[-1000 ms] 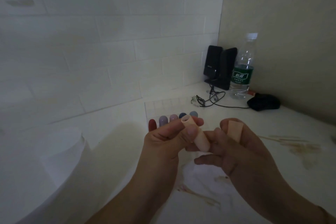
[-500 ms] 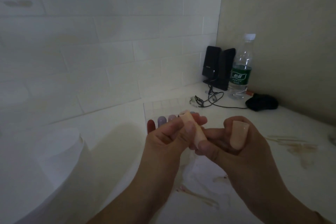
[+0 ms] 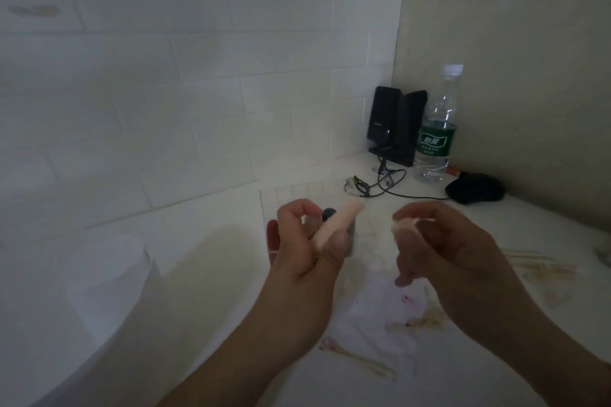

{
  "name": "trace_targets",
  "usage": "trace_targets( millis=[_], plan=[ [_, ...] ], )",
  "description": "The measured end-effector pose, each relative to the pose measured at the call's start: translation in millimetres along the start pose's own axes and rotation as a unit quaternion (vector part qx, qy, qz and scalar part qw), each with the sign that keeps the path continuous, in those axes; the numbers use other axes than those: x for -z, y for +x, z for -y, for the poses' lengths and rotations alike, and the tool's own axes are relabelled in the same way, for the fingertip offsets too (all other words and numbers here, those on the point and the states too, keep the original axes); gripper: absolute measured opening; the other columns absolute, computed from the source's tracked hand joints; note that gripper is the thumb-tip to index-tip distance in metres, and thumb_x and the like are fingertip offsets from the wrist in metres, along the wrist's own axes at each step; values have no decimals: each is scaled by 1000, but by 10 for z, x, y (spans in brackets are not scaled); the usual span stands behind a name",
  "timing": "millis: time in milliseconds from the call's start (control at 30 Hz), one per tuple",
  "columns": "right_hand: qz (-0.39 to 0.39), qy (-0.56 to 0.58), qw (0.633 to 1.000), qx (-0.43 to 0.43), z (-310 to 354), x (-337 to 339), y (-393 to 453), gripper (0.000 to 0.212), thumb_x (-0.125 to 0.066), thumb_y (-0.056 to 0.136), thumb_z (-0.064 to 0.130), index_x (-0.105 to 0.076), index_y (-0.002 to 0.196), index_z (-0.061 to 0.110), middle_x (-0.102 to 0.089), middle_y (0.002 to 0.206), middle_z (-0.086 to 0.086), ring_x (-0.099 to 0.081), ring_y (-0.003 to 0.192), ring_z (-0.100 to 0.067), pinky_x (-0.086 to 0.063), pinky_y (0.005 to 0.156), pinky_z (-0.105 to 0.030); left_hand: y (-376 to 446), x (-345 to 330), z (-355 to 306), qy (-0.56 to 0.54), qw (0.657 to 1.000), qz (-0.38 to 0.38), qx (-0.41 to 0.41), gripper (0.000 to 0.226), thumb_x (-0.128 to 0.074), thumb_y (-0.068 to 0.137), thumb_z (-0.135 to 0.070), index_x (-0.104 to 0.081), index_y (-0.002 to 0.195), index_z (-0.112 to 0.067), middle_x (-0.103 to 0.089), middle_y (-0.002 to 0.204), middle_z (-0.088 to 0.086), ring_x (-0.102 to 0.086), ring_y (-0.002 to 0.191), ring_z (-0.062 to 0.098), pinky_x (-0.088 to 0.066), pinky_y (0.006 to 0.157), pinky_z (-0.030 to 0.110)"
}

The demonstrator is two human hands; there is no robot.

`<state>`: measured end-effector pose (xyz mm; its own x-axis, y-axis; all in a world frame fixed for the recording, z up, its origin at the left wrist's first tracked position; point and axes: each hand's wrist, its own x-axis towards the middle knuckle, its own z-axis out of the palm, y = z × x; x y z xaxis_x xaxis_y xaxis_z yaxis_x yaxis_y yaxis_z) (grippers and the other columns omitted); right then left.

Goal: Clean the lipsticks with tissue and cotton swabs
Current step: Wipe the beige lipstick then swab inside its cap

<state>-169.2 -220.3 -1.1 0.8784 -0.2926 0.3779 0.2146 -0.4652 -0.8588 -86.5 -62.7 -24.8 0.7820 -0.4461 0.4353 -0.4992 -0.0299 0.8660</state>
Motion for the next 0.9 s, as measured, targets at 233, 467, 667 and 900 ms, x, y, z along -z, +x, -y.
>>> trace_targets(
  millis=[233,467,667,900],
  plan=[
    [-83,-17,995,49,3,62,-4,34,-67,56,49,-63,88,37,-65,95,13,-63,81,-13,-58,58,-33,8,10,-40,-46,998,29,-39,15,-53,82,-47,-49,96,-45,-63,92,-21,-59,93,17,-25,103,70],
    [-61,4,997,54,15,25,-29,32,-68,59,47,-68,89,39,-66,90,8,-62,69,-29,-55,50,-44,-24,-35,-52,-36,998,27,-40,15,-51,82,-52,-52,95,-46,-58,83,-17,-48,85,8,-16,103,76],
    [-28,18,998,58,37,-16,-66,35,-74,61,36,-70,95,36,-71,84,5,-63,57,-12,-54,52,-28,-70,-29,-27,-4,997,69,-27,14,-43,83,-59,-44,94,-50,-53,77,-18,-50,110,45,-4,114,61],
    [-44,52,997,41,25,-80,-82,33,-75,57,28,-73,88,38,-73,77,10,-69,67,-11,-57,60,-26,-86,-56,101,-45,997,57,-26,20,-44,83,-60,-43,94,-43,-50,85,-11,-36,121,57,-11,114,56]
  ],
)
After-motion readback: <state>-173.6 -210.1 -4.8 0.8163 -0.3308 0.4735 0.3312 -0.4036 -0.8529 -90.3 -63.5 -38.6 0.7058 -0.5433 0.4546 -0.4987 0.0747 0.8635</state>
